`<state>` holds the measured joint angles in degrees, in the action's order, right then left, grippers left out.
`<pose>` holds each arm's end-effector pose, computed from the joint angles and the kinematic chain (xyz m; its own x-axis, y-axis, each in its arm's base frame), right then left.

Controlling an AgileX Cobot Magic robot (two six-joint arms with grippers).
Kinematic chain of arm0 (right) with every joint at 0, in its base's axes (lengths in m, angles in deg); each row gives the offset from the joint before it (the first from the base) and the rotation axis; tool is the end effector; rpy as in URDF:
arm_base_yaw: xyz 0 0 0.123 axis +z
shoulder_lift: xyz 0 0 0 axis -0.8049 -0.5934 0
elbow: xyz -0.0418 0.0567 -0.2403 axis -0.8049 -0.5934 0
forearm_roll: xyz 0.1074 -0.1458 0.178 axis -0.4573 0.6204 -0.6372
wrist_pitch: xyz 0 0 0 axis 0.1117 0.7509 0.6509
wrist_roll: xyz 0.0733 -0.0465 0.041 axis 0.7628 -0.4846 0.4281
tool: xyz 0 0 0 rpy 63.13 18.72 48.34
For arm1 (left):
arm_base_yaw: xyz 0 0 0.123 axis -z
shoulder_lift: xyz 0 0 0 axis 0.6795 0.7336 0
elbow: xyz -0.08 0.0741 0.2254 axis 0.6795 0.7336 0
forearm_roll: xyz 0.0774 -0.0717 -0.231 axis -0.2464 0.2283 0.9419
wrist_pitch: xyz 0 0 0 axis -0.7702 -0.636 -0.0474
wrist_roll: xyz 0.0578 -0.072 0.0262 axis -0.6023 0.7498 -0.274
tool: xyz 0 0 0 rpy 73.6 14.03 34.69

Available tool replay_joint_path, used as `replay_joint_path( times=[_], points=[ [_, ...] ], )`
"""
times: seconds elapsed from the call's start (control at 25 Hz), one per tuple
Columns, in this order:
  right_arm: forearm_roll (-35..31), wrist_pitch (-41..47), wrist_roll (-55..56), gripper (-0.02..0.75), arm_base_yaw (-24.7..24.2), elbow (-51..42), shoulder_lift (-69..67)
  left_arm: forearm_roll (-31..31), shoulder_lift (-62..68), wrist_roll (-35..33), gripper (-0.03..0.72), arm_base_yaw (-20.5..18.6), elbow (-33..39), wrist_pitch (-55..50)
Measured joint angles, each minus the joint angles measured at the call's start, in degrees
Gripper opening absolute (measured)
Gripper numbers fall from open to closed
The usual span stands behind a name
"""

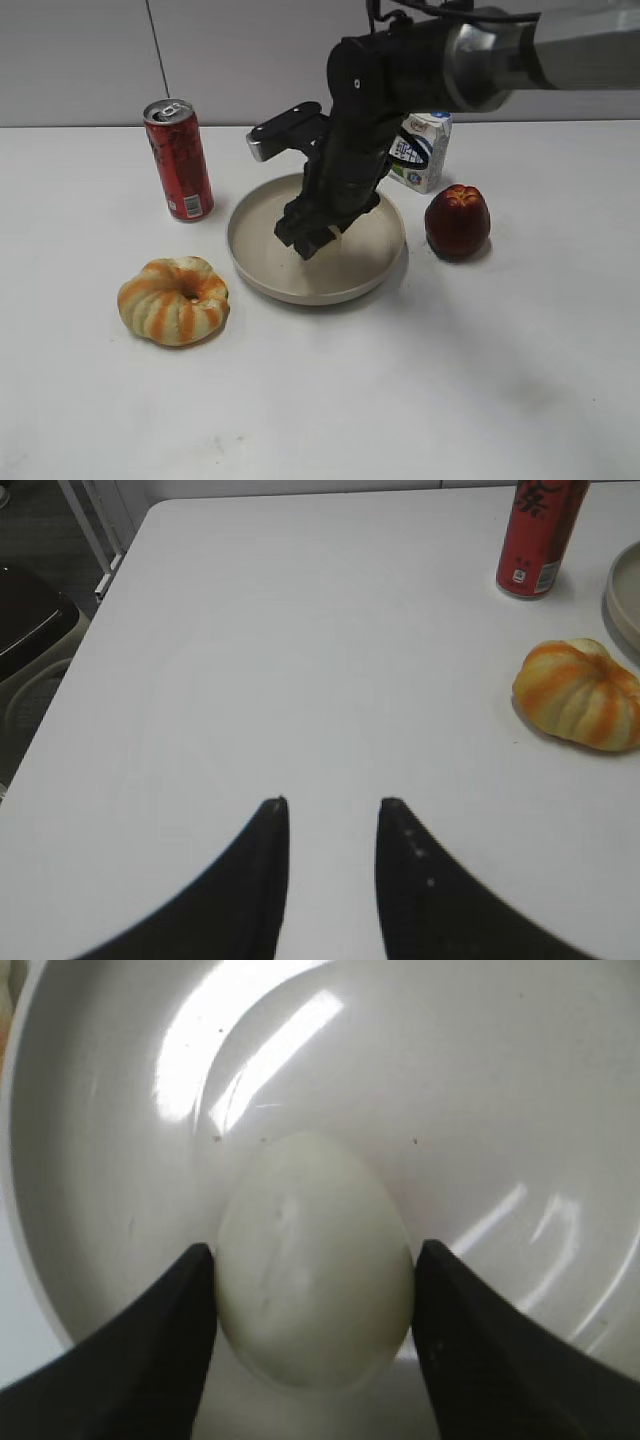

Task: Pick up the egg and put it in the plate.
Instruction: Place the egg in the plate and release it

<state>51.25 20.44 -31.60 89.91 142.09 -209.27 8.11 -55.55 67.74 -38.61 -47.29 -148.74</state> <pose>0.3543 0.2692 0.1100 -0.7178 -0.6098 -0.3361 -0.6600 0.7497 0.0493 0.0374 -0.0028 0.2670 -0.4877 0.1203 -0.8647 0.1148 0.9907 0.0731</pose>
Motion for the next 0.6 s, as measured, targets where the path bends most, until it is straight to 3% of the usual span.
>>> replay_joint_path(
  times=[0.16,0.24,0.4,0.6],
  points=[
    [0.0,0.13,2.19,0.438,0.0,1.38,-1.71,0.0,0.0,0.0,0.236,0.0,0.0,0.0],
    [0.0,0.19,2.5,0.48,0.0,1.5,-1.77,0.0,0.0,0.0,0.236,0.0,0.0,0.0],
    [0.0,1.42,2.56,0.636,0.0,1.98,-1.82,0.0,0.0,0.0,0.236,0.0,0.0,0.0],
    [0.07,7.52,2.61,0.659,0.0,6.33,-0.9,0.0,0.0,0.0,0.236,0.0,0.0,0.0]
  ],
)
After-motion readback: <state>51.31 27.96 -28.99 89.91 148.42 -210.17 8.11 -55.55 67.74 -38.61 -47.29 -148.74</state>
